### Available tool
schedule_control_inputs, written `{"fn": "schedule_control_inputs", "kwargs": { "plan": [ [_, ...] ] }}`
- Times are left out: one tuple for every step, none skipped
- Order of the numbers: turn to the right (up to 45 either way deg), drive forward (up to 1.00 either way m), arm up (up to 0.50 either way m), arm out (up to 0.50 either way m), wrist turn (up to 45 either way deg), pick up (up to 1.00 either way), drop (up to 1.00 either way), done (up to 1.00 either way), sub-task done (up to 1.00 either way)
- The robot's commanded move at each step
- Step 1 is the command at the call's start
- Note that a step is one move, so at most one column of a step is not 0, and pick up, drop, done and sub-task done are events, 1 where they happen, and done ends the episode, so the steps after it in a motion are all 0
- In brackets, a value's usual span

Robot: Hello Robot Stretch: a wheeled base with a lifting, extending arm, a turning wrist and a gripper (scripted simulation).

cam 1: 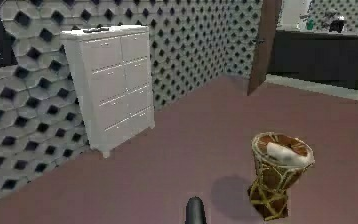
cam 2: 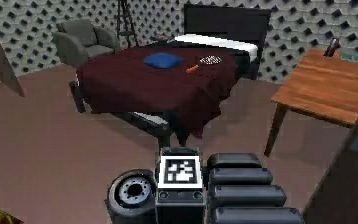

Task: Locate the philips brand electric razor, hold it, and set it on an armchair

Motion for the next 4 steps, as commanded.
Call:
{"fn": "schedule_control_inputs", "kwargs": {
  "plan": [
    [0.0, 1.0, 0.0, 0.0, 0.0, 0.0, 0.0, 0.0, 0.0],
    [0.0, 0.35, 0.0, 0.0, 0.0, 0.0, 0.0, 0.0, 0.0],
    [33.0, 0.0, 0.0, 0.0, 0.0, 0.0, 0.0, 0.0, 0.0],
    [0.0, 0.45, 0.0, 0.0, 0.0, 0.0, 0.0, 0.0, 0.0]
  ]
}}
